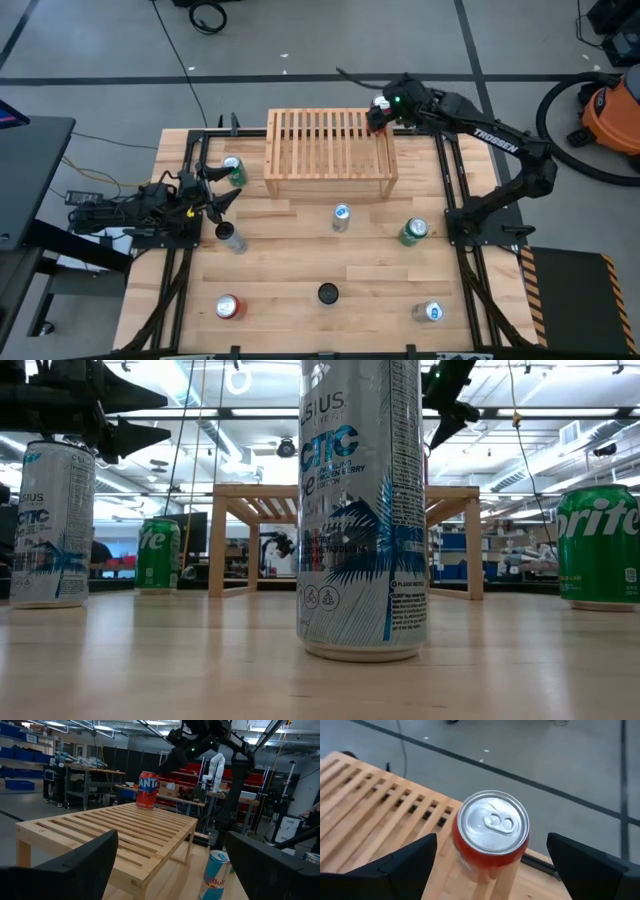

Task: Place canned beverage on shelf
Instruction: Put the top red soda can on the shelf

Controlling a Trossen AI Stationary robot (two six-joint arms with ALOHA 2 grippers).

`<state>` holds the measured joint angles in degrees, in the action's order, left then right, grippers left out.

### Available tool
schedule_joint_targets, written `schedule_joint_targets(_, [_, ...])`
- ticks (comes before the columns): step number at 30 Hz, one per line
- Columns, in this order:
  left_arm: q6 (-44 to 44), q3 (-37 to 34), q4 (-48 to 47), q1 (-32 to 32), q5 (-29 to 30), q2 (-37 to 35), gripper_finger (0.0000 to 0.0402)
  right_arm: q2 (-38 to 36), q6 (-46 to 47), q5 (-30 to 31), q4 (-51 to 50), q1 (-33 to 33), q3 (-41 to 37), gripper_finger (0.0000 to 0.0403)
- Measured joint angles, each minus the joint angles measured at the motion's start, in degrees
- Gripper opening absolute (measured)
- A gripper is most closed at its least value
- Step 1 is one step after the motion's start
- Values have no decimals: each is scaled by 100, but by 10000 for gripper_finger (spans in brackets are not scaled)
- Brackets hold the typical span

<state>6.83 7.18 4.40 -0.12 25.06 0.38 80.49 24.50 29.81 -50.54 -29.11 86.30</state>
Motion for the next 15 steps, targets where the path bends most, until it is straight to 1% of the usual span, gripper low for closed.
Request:
schedule_joint_targets(2, [0,0,-2,0,1,-1,369,2,13,204,192,63,-118,387])
schedule_joint_targets(9, [-3,0,-2,0,0,0,369,2,158,503,807,185,-503,387])
schedule_joint_targets(15, [-5,0,-2,0,1,-2,369,2,303,792,998,198,-834,387])
